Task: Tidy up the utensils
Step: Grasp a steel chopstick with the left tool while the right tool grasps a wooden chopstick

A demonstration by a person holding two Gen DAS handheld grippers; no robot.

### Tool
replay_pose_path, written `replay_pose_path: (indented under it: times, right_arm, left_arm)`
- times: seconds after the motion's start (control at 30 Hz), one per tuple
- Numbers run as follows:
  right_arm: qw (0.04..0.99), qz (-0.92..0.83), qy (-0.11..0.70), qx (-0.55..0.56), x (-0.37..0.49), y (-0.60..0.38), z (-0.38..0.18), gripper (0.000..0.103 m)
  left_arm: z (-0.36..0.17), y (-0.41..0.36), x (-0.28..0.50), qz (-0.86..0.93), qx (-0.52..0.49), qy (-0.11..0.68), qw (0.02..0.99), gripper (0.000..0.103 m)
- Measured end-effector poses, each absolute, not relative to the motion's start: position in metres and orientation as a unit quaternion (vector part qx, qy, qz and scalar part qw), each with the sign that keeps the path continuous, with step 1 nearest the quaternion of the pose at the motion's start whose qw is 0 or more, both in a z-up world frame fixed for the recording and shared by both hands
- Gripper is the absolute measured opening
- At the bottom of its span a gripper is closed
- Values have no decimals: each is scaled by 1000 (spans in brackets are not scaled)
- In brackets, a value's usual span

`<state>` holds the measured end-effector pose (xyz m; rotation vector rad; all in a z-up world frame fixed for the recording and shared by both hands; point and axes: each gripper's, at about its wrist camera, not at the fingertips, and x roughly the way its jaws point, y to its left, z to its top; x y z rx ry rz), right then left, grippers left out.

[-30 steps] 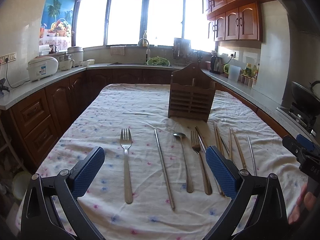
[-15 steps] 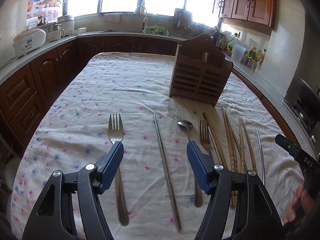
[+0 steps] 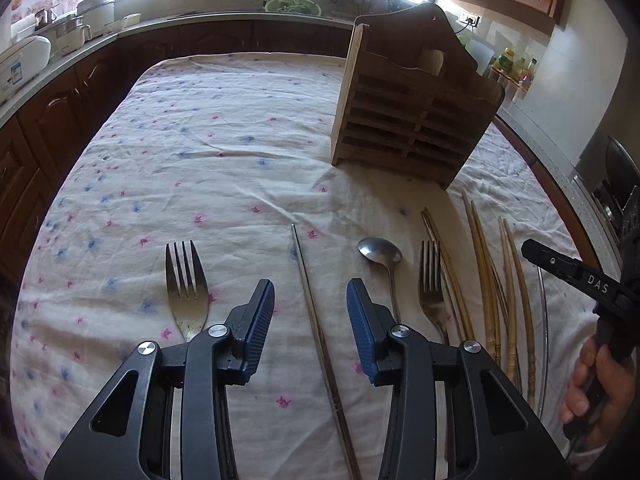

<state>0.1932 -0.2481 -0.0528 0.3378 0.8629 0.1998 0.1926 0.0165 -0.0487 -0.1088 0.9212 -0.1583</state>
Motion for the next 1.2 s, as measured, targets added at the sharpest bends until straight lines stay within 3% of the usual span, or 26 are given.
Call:
replay_pose_path:
  times: [0.17,0.27,0.47,0.6,0.87,1.2]
  right_arm:
    - [877,85,441,168,218,-250,-67,21]
    - [875,70,449,165,229,-254,-72,13]
    - [880,62,454,125,251,-247,-71,13]
    - [889,56,449,77,257,-234,-71,10]
    - [887,89,438,117,244,-237,-61,5]
    - [902,131,384,146,210,-240,-8,5]
  left_arm:
    - [-58,14,212,-77,-38,466,881,29]
    - [-65,13,222,-79,-36,481,872,25]
    - [-68,3,234,-79,-16,489,868,23]
    - [-70,-6,238,-76,19,484,872,7]
    - [-61,3,230,-97,-9,470,877,4]
    - [-5,20,194,-127,-53,412,901,4]
